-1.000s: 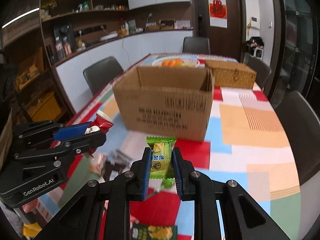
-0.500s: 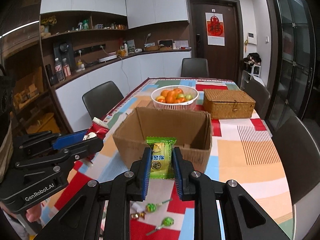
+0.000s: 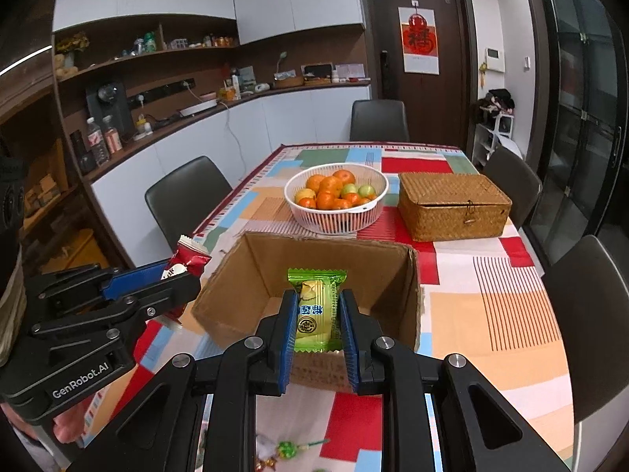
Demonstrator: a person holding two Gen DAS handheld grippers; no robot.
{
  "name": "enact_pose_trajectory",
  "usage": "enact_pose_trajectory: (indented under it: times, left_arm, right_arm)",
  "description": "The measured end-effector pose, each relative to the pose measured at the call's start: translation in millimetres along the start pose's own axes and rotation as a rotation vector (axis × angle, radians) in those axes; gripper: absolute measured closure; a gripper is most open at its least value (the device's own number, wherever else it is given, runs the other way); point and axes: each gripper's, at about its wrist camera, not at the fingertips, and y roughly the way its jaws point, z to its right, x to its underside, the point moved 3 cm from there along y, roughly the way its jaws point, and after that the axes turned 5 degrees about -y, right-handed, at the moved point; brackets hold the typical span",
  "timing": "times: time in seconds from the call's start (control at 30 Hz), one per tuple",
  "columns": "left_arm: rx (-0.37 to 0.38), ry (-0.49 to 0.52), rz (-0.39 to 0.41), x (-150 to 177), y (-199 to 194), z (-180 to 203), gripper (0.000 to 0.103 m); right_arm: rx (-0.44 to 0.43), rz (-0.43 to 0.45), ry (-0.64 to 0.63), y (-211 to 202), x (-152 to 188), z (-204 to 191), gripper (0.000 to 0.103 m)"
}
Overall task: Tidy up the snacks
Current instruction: 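Lift both packets over the box and release them inside, then return to the pile, grasp the gold wrapped candy with the left gripper while the right grasps a green lollipop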
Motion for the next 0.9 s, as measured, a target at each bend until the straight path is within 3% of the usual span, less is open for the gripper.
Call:
enact_pose_trajectory:
  times: [0.23, 0.27, 0.33, 0.4, 0.43, 0.47, 0.67, 0.9]
  left_arm:
    - [-0.002, -0.048, -0.048, -13.9, 31.9, -14.2, 0.079]
    - [-0.019, -0.048, -0.044, -16.7, 36.0, -16.0, 0.076]
    - [-0.059, -0.040, -0.036, -18.5, 38.7, -17.6, 0.053]
    - [-0.088, -0.030, -0.014, -16.2, 35.2, -18.7, 0.052]
    - [-0.093, -0.021, -0.010, -13.9, 32.7, -18.4, 0.052]
    - [-0.103, -0.007, 0.000, -10.0, 28.0, -16.8, 0.052]
    - [-0.143, 0.026, 0.041, 14.4, -1.3, -8.7, 0.051]
    - [-0.130, 0.065, 0.046, 53.8, -32.1, 6.4, 0.051]
  right_arm:
    - [0.007, -0.048, 0.043, 35.4, -10.2, 12.6, 0.080]
    - [0.008, -0.052, 0.048, 38.9, -11.6, 14.3, 0.080]
    - [0.017, -0.049, 0.050, 44.8, -14.6, 16.8, 0.080]
    - [0.056, -0.040, 0.047, 47.0, -15.2, 19.5, 0.069]
    - [0.081, -0.033, 0.052, 45.7, -13.5, 21.6, 0.057]
    - [0.091, -0.023, 0.053, 42.8, -11.9, 22.6, 0.056]
    - [0.101, -0.006, 0.012, 20.6, 8.7, 11.7, 0.056]
    - [0.100, 0.021, 0.006, -16.7, 43.2, -3.2, 0.056]
